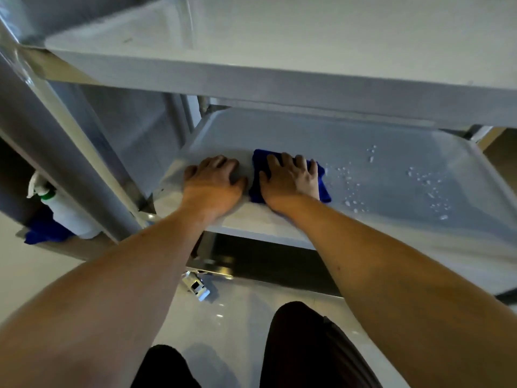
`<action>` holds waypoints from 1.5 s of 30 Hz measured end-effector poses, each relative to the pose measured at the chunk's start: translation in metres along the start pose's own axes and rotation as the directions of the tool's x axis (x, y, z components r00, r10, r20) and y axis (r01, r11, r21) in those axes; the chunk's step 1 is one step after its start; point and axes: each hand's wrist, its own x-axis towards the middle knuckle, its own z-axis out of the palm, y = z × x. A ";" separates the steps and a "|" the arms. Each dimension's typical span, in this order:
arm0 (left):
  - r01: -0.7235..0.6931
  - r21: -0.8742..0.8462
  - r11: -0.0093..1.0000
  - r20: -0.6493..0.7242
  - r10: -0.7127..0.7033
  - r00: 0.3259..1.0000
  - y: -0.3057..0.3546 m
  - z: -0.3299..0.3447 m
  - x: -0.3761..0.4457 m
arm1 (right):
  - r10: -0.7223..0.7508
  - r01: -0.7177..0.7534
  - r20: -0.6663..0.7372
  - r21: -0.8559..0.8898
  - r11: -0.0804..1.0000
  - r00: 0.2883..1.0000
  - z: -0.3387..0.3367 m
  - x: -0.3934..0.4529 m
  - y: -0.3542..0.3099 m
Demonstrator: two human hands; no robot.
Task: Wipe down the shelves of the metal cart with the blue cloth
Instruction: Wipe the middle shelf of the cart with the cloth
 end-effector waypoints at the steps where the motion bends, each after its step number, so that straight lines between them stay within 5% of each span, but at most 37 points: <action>1: 0.004 0.006 1.000 0.013 -0.004 1.000 0.001 -0.002 -0.001 | -0.008 0.008 0.008 0.004 1.000 1.000 -0.002 -0.014 0.001; 7: -0.010 0.025 1.000 0.080 0.008 0.997 0.008 -0.014 -0.009 | -0.049 0.054 -0.060 0.076 0.996 0.997 -0.012 -0.090 0.024; 17: 0.042 0.075 0.996 0.164 -0.054 0.985 0.034 -0.030 -0.008 | 0.091 -0.085 -0.114 0.058 0.995 0.989 -0.017 -0.124 0.063; 20: -0.031 0.054 0.998 0.120 0.024 0.992 0.062 -0.026 -0.010 | 0.137 -0.133 -0.077 0.054 0.990 0.987 -0.020 -0.120 0.067; 27: -0.032 -0.166 0.986 0.133 0.055 0.990 0.134 0.003 -0.001 | 0.212 -0.212 0.012 0.051 0.976 0.977 -0.024 -0.077 0.085; 45: -0.112 -0.108 0.988 -0.020 0.111 0.994 0.132 0.036 0.007 | 0.220 -0.221 -0.076 -0.011 0.975 0.973 -0.006 0.127 0.133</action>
